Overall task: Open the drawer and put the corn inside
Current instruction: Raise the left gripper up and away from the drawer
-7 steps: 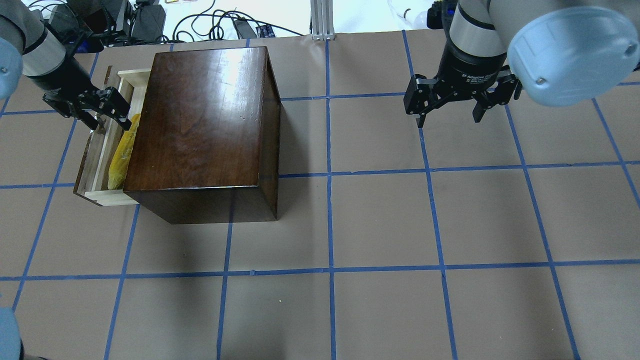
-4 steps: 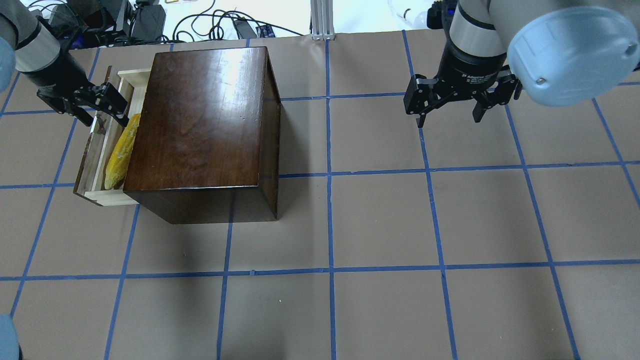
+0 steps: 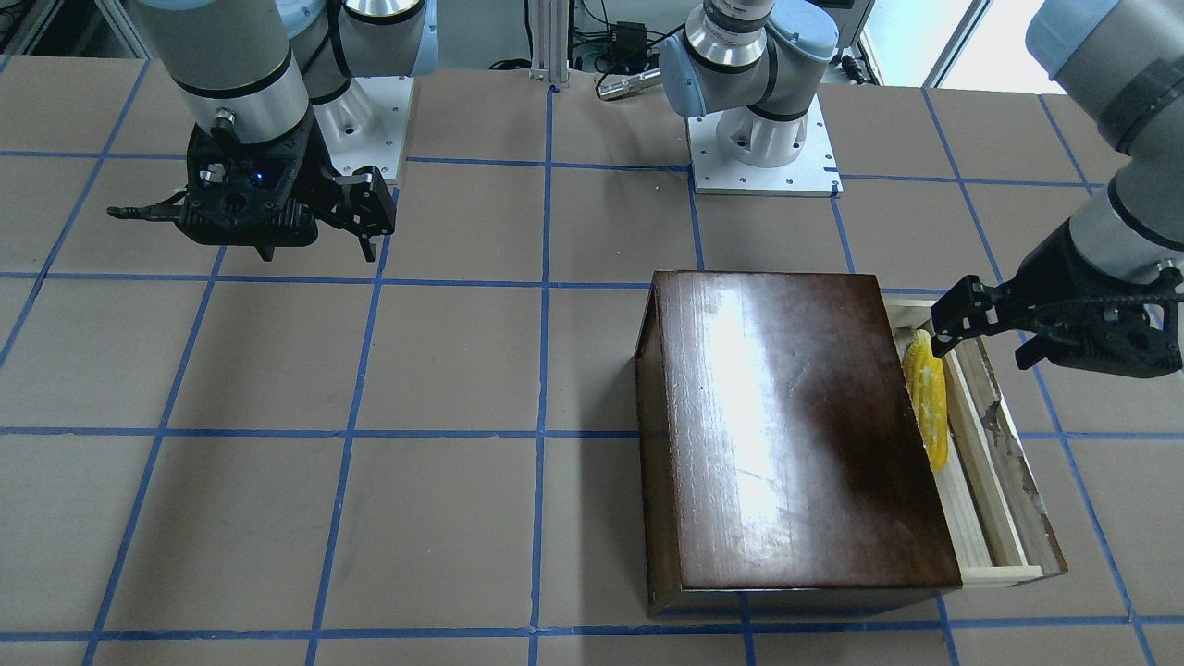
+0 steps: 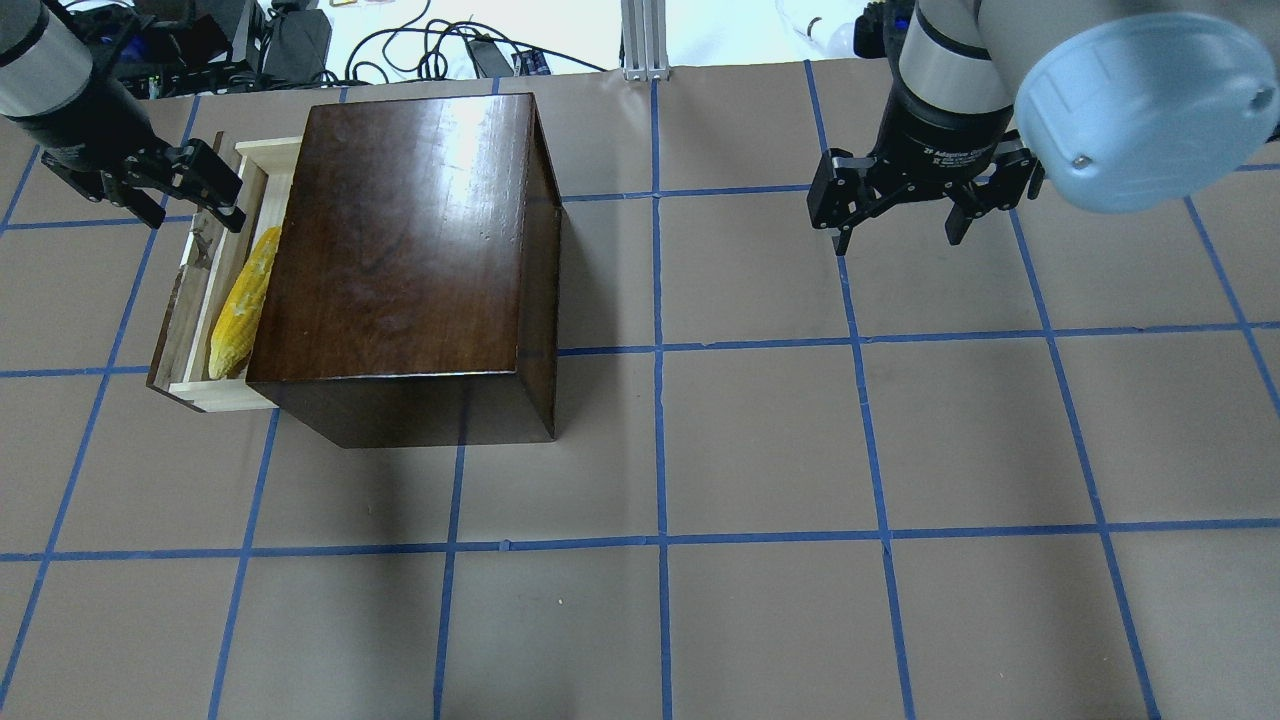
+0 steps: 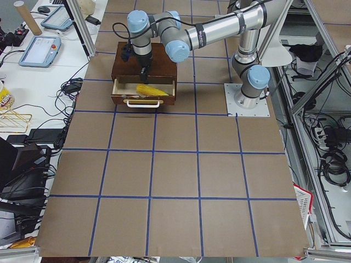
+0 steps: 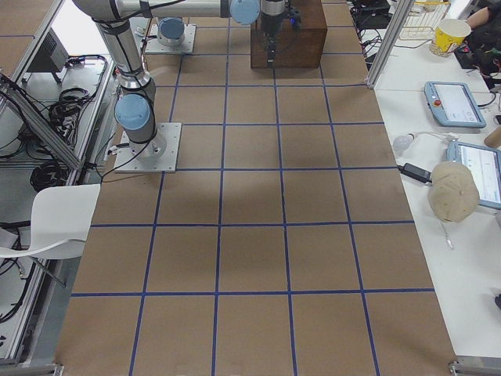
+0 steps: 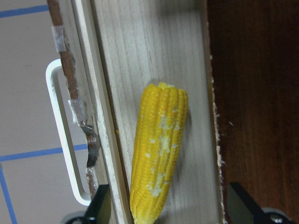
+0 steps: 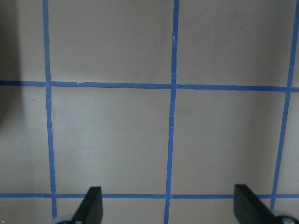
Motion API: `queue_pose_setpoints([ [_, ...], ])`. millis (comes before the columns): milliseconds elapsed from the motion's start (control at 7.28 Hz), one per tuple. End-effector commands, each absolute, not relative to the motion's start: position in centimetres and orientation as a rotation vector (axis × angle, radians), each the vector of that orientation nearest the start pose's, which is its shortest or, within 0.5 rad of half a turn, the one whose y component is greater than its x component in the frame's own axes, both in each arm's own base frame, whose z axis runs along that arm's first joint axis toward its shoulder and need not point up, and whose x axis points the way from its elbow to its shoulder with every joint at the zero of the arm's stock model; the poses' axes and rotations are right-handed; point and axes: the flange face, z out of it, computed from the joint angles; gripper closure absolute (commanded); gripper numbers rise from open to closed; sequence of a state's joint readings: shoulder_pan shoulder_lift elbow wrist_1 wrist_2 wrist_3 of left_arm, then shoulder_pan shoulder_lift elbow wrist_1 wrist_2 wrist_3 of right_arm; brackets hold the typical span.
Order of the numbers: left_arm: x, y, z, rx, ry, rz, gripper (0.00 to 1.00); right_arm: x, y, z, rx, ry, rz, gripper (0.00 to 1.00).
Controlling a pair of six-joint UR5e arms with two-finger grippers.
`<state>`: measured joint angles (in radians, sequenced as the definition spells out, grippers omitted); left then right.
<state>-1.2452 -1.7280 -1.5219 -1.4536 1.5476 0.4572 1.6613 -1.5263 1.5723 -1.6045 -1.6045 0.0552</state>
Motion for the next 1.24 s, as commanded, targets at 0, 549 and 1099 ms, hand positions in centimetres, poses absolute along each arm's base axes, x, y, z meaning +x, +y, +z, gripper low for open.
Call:
queue_pose_setpoints([
  [0,0.0,-55.4,47.7,0.18,3.136,-0.114,0.04,17.5,-49.5,46.8,-0.056,3.176,0.016,0.0],
  [549,-11.0,-51.9,50.0,0.309,3.133,-0.12,0.0,17.5,-49.5,46.8,-0.056,3.176,0.016,0.0],
  [1099,-12.9,-51.2,50.9,0.174,3.108,-0.105,0.0,17.5,-49.5,46.8,-0.056,3.176,0.016,0.0],
])
